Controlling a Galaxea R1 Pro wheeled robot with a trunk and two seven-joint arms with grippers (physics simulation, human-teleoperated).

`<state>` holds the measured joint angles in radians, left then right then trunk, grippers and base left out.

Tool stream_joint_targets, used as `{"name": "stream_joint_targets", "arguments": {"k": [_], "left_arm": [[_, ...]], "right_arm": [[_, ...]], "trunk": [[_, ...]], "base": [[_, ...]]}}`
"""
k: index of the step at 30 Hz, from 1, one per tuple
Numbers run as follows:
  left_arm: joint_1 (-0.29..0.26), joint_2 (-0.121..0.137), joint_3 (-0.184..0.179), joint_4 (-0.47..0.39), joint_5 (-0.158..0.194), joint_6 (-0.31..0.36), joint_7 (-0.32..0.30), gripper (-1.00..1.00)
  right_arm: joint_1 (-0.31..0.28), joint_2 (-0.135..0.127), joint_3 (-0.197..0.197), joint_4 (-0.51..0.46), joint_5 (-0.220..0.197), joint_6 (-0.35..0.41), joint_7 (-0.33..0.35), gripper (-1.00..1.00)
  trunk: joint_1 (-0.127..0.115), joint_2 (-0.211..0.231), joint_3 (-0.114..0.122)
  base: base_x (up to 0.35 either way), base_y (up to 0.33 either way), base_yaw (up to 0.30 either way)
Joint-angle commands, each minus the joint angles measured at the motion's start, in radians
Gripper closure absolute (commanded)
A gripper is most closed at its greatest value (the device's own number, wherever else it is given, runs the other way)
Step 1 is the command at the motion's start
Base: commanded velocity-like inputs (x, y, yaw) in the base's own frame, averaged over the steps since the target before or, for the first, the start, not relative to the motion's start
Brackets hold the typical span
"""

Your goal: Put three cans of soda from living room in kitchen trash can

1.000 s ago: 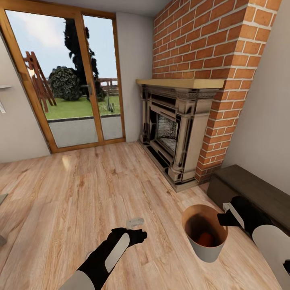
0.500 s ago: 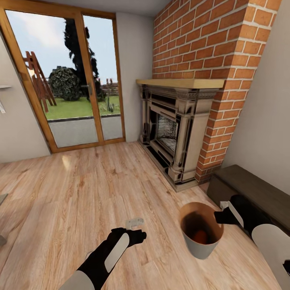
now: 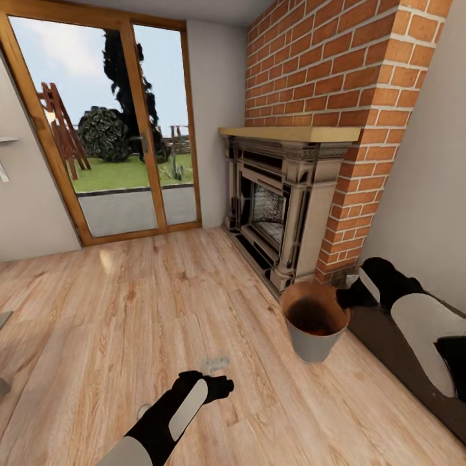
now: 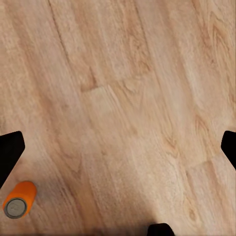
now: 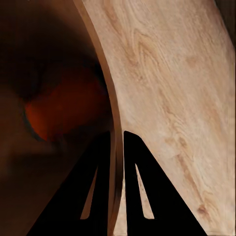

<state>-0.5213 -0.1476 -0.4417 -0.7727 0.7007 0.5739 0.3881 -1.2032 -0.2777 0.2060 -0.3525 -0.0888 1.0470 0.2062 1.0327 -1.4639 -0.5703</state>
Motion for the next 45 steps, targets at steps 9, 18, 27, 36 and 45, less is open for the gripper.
{"name": "stream_joint_targets", "arguments": {"k": [9, 18, 27, 36, 45], "left_arm": [[0.0, -0.001, 0.0, 0.008, 0.001, 0.001, 0.001, -1.0], [0.0, -0.002, 0.001, 0.008, 0.005, 0.005, 0.077, -1.0], [0.001, 0.001, 0.001, 0.01, 0.055, 0.009, 0.113, -1.0], [0.001, 0.006, 0.0, 0.011, 0.064, 0.012, 0.116, -1.0], [0.001, 0.004, 0.001, 0.108, 0.063, 0.011, 0.109, -1.0]], "right_arm": [[-0.256, 0.043, 0.059, 0.344, 0.001, 0.0, 0.005, 1.0], [-0.289, 0.056, 0.076, 0.392, 0.001, 0.0, 0.005, 1.0], [-0.291, 0.057, 0.081, 0.394, 0.001, 0.0, 0.005, 1.0], [-0.292, 0.057, 0.081, 0.394, 0.001, 0.0, 0.005, 1.0], [-0.291, 0.057, 0.081, 0.394, 0.001, 0.0, 0.005, 1.0]], "trunk": [[0.0, 0.0, 0.0], [0.0, 0.0, 0.0], [0.0, 0.0, 0.0], [-0.012, 0.021, 0.008], [-0.031, 0.056, 0.01]], "base": [[0.0, 0.0, 0.0], [0.0, 0.0, 0.0], [0.0, 0.0, 0.0], [0.0, 0.0, 0.0], [0.0, 0.0, 0.0]]}}
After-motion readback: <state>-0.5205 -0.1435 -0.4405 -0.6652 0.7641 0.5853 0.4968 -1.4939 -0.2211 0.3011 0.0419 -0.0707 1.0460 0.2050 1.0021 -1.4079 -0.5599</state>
